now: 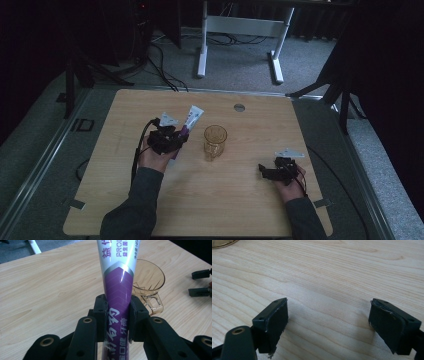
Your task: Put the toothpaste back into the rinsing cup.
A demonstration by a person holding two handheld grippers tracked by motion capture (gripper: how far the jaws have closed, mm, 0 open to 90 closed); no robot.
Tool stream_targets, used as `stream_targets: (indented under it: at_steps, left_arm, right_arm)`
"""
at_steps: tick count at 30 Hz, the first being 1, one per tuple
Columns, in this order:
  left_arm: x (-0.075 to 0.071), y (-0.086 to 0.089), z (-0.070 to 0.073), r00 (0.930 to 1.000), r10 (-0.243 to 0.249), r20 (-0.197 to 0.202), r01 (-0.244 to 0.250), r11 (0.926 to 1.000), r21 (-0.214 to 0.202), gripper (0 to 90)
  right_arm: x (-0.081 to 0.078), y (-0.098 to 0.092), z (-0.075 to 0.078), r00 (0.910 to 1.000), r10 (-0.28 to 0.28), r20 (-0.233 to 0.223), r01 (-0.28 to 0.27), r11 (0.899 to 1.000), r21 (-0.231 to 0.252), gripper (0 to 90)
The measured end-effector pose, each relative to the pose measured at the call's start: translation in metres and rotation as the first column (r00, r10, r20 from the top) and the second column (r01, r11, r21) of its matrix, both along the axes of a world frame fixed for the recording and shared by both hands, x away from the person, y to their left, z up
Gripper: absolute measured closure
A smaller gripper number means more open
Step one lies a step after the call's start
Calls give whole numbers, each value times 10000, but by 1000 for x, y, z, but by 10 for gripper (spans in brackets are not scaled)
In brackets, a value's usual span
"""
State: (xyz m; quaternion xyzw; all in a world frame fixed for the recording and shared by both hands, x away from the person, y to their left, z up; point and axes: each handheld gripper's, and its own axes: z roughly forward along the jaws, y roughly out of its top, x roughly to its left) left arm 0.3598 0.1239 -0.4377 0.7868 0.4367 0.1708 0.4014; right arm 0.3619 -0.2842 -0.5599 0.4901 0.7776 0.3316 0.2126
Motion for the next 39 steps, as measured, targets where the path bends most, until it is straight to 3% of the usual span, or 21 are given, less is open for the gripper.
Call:
stream_targets:
  at_steps: [8,25,39]
  left_arm:
    - [3,-1,0,10000,-65,-68,63,9995,-302,722]
    - [6,-9,9,9997,-195,167,200,9994,-300,721]
    - [8,-12,15,9990,-210,404,231,9983,-531,720]
  right_arm:
    - [0,0,0,10000,-5,-7,5,10000,6,157]
    - [0,0,0,10000,-1,4,1,10000,5,157]
    - [0,0,0,10000,9,5,-9,10000,-4,157]
